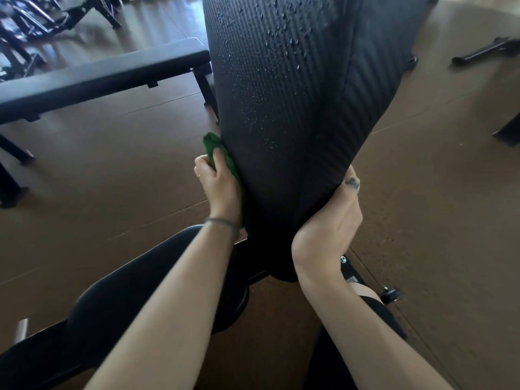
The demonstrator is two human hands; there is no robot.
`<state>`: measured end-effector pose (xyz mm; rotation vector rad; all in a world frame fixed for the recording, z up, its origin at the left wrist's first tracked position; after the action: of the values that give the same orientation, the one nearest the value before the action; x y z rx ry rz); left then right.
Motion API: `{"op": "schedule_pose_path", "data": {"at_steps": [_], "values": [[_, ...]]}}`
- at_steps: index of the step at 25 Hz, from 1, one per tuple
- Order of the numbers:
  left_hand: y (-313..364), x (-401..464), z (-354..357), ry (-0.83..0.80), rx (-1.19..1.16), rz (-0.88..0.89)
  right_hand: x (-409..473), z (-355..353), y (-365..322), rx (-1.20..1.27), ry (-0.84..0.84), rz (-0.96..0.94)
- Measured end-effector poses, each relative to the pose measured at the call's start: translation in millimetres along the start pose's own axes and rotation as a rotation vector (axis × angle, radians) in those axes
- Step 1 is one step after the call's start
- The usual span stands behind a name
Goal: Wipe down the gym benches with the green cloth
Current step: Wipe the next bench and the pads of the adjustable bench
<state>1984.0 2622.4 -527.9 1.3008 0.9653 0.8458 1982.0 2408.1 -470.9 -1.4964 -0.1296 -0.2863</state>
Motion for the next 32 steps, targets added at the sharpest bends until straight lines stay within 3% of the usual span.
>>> {"op": "schedule_pose_path", "data": {"at_steps": [5, 11, 13, 15, 18, 22, 24, 28, 32], "values": [[-56, 53, -1, -0.078, 0.100, -0.356, 3, 2, 2, 0.007, 0.004, -0.010], [-170, -3, -18, -0.063, 0.040, -0.652, -1, 1, -6, 0.011, 0.007, 0.001], [-162, -45, -22, -0.025, 0.028, -0.703, -3, 1, -8, 0.009, 0.000, 0.016], [-110, -100, -22, -0.018, -0.048, -0.644, -6, 1, -10, 0.015, -0.008, 0.043], [-44, -150, -16, -0.043, -0.076, -0.407, -5, 1, -9, 0.018, -0.026, 0.081], [-10, -138, -11, 0.025, -0.074, -0.121, -2, 1, -6, 0.005, -0.007, 0.043], [-16, -104, -5, 0.054, -0.042, -0.153, -1, 2, -5, 0.010, 0.000, 0.020], [-27, -76, -9, 0.058, -0.005, -0.399, 0, 0, -4, 0.014, 0.000, -0.003], [28, -133, -12, -0.011, -0.117, -0.040, 1, 1, -6, 0.007, -0.028, -0.003]]}}
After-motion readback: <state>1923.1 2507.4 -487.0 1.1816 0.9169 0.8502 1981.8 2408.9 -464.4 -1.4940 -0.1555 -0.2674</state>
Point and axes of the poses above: each hand's wrist, its own x-axis towards the middle knuckle, its own z-axis out of the palm, y = z × x, the point moved 4 cm from there along x, towards the middle knuckle, and after that the axes turned 5 degrees about -z, right-handed, at the moved point
